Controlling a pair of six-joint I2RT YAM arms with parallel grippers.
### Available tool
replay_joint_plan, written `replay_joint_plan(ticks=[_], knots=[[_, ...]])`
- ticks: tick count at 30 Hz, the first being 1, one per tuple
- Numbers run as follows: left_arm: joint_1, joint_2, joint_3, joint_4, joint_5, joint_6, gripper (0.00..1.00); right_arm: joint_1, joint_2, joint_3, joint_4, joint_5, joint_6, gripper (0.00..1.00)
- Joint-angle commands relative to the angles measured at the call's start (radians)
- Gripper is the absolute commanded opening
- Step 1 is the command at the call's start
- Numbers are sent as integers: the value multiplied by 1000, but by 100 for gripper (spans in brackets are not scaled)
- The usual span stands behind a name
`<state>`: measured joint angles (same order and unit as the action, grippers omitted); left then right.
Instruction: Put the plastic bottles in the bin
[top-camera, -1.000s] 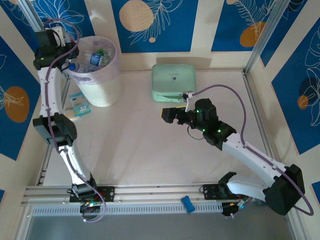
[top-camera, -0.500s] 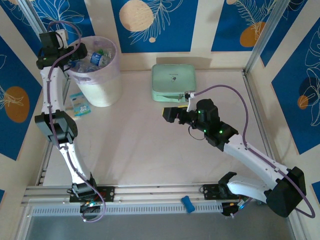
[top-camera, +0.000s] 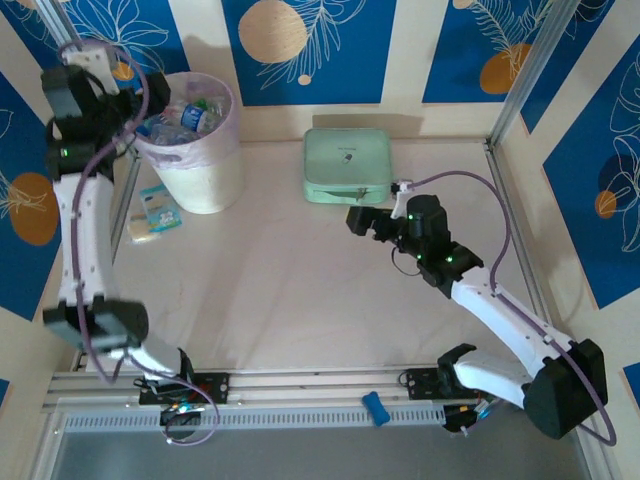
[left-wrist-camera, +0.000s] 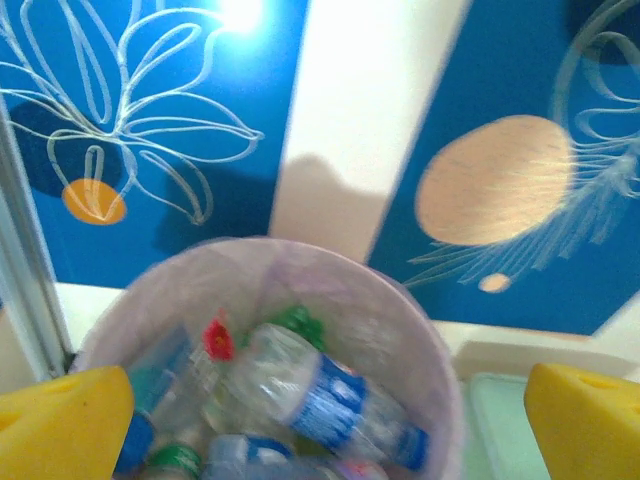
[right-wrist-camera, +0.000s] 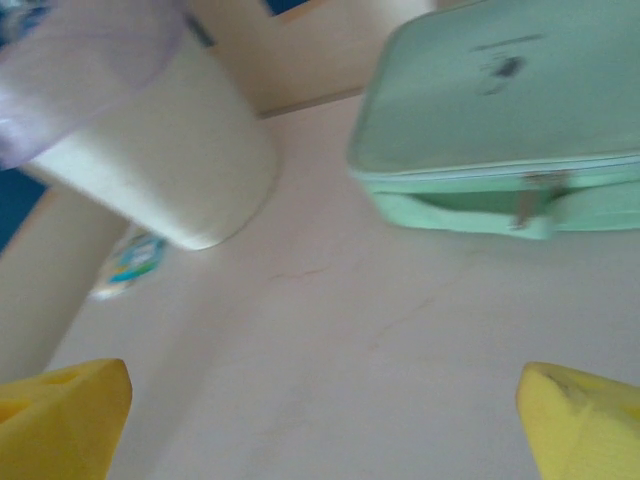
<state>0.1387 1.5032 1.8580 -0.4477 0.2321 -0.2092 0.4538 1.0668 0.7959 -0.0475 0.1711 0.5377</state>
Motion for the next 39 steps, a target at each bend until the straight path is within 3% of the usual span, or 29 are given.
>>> replay_joint_plan(ticks=[1, 6, 15, 22, 30, 39], knots=[[-41, -141, -272, 171, -15, -44, 100, -91, 12, -25, -35, 101, -91, 99], [-93, -362, -678, 292, -40, -93, 100, -260, 39, -100, 81, 139, -206, 99], [-149, -477, -1054, 300, -174, -69, 100, -424, 104, -252, 341, 114, -308, 99], [-188, -419, -1168, 384, -332, 28, 100, -448, 194, -296, 453, 87, -316, 99], [-259, -293, -1291, 680, -487, 176, 100, -442, 346, -297, 599, 120, -358, 99], [-289, -182, -1404, 1061, -493, 264, 100, -424, 434, -376, 826, 92, -399, 99]])
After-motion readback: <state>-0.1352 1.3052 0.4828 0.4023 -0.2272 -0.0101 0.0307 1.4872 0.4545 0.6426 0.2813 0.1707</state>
